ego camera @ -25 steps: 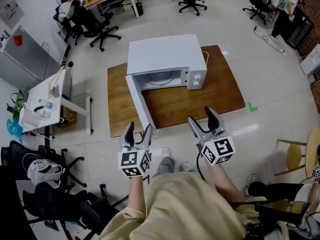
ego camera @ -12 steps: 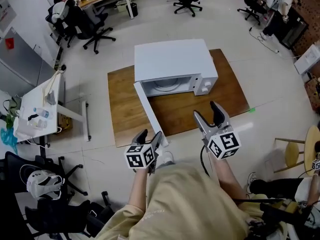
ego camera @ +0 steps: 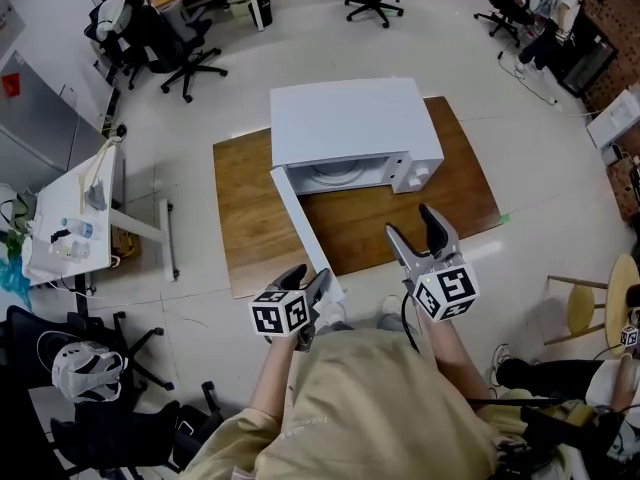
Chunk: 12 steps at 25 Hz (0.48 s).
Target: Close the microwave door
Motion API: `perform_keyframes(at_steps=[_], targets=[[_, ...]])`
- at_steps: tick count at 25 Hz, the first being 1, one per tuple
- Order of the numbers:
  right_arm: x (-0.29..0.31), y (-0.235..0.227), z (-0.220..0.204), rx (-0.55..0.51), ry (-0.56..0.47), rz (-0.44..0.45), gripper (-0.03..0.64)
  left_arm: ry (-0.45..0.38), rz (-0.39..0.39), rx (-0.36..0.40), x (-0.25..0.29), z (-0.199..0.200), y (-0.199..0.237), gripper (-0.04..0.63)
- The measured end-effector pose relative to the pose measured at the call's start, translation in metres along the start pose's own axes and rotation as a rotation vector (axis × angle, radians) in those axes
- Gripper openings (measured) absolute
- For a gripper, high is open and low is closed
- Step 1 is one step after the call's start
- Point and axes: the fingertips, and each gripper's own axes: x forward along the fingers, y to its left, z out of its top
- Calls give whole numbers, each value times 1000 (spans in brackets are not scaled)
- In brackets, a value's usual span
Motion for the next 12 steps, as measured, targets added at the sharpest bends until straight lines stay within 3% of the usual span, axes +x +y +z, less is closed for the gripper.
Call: perform_keyframes(at_steps=[3, 6, 12], targets=[[6, -11, -5, 2, 12, 33, 305, 10, -3, -7, 10, 2, -8, 226], [5, -23, -3, -46, 16, 52, 305, 20, 29, 16, 21, 3, -20, 161], [6, -59, -4, -51, 22, 56, 305, -7, 80, -38, 52, 8, -34, 163]])
